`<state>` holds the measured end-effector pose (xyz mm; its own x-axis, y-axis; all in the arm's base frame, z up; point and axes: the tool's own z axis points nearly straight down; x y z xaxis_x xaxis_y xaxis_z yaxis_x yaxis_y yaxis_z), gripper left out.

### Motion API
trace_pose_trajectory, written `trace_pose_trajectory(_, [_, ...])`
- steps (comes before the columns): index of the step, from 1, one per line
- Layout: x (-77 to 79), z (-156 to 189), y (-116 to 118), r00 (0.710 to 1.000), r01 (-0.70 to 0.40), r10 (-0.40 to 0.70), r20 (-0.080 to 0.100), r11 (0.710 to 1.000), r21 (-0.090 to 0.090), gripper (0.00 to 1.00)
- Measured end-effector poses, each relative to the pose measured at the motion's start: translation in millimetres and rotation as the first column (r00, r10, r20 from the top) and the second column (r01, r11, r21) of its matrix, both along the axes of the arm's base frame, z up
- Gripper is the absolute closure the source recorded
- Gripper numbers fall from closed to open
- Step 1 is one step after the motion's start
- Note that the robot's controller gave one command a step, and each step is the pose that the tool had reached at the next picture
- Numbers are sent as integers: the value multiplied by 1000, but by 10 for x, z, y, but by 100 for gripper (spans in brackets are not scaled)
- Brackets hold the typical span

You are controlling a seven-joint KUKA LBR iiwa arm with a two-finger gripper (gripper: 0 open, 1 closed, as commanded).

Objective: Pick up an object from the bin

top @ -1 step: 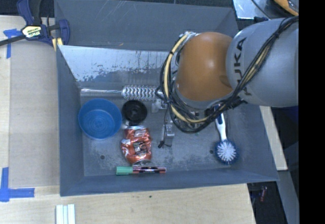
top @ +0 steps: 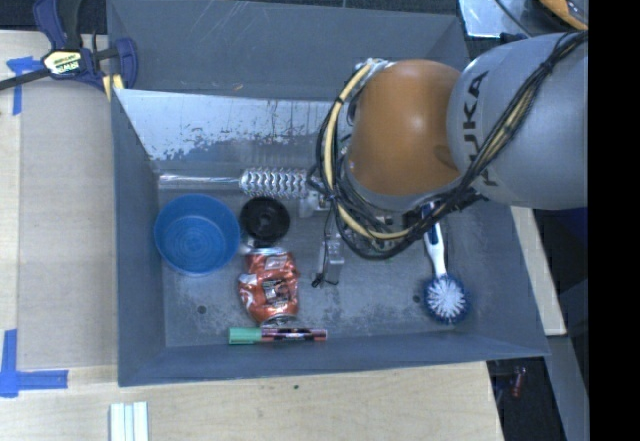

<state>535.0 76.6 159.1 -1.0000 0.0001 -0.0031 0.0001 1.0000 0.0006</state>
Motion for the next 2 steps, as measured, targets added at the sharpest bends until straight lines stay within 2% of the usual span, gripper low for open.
trace_pose_trajectory(1, [231, -835, 370, 879, -477, 477, 11, 879, -6, 0])
trace_pose_trajectory(2, [33, -379, 545, 751, -660, 660, 6, 751, -6, 0])
